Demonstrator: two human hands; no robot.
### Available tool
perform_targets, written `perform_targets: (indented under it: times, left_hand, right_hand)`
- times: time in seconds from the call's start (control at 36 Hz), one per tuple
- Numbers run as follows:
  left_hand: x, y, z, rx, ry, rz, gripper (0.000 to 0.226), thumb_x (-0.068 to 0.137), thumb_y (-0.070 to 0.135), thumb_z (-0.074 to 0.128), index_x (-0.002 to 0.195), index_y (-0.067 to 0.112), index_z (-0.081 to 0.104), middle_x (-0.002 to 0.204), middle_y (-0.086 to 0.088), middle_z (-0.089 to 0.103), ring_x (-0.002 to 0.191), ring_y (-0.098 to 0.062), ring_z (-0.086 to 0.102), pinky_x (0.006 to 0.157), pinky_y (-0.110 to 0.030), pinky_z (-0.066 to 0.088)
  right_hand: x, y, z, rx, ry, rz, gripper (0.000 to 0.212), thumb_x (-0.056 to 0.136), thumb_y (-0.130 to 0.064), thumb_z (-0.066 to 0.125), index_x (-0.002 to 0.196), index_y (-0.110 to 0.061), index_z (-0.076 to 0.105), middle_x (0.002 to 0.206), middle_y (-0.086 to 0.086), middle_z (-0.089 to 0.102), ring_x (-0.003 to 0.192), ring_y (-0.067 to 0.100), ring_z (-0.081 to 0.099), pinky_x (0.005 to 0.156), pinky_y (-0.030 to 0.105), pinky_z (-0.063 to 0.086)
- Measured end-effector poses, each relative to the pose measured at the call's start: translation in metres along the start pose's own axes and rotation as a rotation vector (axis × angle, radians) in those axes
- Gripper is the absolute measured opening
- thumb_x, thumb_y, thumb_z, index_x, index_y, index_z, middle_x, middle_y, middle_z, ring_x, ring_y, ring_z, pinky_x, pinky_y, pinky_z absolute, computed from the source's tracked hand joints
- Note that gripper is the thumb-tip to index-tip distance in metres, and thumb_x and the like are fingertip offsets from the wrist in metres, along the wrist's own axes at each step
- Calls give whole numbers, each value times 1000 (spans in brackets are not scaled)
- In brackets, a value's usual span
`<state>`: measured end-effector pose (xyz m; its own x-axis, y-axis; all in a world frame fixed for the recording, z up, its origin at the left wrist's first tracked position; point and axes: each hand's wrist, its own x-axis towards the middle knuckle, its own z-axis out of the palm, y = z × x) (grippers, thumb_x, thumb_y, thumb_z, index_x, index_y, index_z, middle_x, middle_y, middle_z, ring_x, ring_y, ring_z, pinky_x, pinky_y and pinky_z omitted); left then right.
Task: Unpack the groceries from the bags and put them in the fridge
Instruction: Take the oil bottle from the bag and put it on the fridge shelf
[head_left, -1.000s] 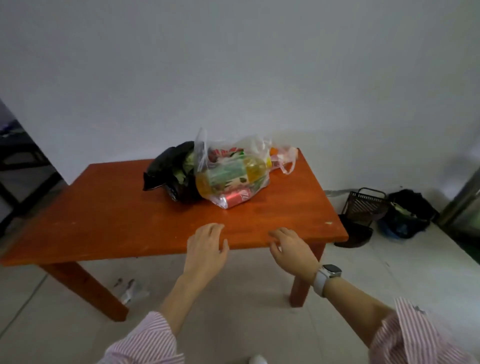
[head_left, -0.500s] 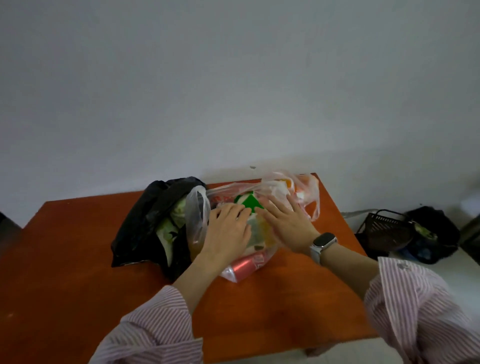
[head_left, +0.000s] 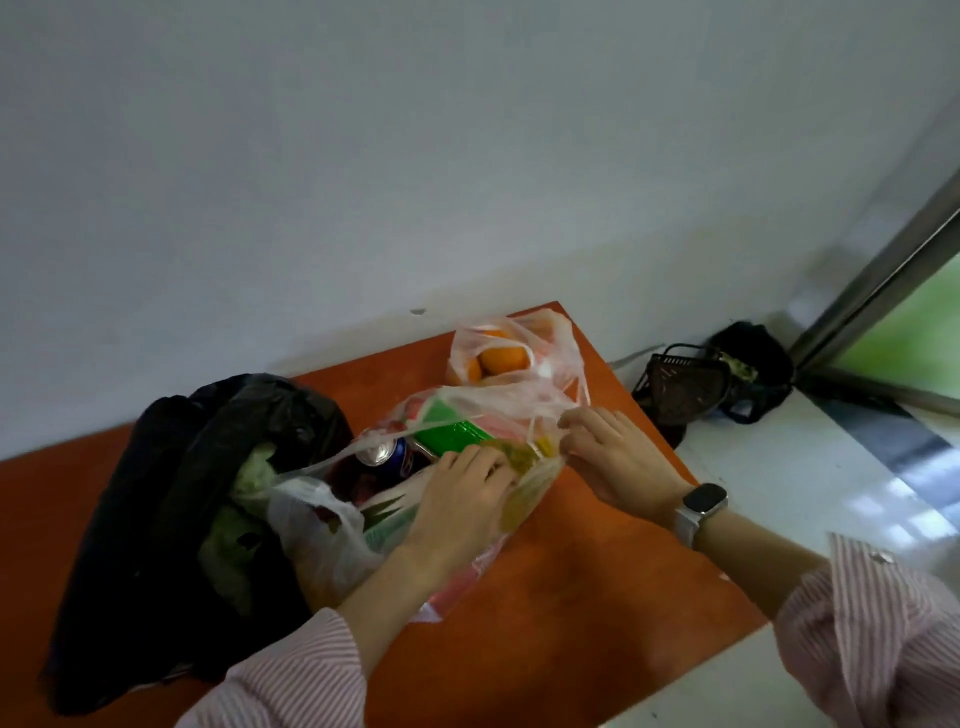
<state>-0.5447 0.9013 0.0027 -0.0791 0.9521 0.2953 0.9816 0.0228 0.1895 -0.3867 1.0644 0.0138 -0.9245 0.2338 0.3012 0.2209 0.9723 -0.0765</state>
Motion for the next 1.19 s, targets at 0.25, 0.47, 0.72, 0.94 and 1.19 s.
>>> perform_targets:
  times: [0.25, 0.47, 0.72, 0.94, 1.19]
  left_hand:
    - [-10, 28, 23, 71, 40, -86, 27, 85, 27, 44, 87, 17, 69, 106, -1, 62, 107, -20, 48, 93, -41, 37]
    - [-5, 57, 37, 131, 69, -214, 25, 84, 29, 48, 96, 18, 66, 106, 2, 64, 109, -17, 46, 93, -44, 34]
    - [6, 76, 57, 266, 28, -278, 36, 82, 25, 52, 117, 22, 59, 99, 8, 67, 111, -19, 44, 96, -48, 32]
    - [4, 73, 51, 225, 50, -283, 33, 84, 28, 48, 116, 22, 57, 98, 5, 67, 110, -18, 46, 101, -46, 29]
    - [9, 64, 50, 229, 103, -444, 40, 84, 35, 48, 120, 19, 47, 125, -1, 42, 117, -19, 42, 99, -40, 35]
  right_hand:
    - [-8, -19, 28, 902, 77, 604, 12, 87, -19, 62, 83, -20, 50, 82, -2, 56, 72, -2, 54, 66, 14, 43]
    - [-11, 18, 39, 1386, 82, 794, 12, 84, 1, 60, 84, -10, 56, 78, 9, 65, 69, 17, 66, 70, 32, 56]
    - [-31, 53, 88, 1007, -201, 718, 19, 88, -9, 58, 77, -25, 59, 72, -1, 60, 60, 6, 51, 56, 17, 39]
    - [-16, 46, 85, 1146, -100, 733, 15, 87, -9, 60, 99, -16, 56, 99, -3, 62, 87, 9, 61, 74, 21, 46]
    - [-4, 28, 72, 1089, -121, 426, 32, 82, -15, 67, 112, -16, 58, 89, -14, 55, 76, -2, 49, 69, 13, 37]
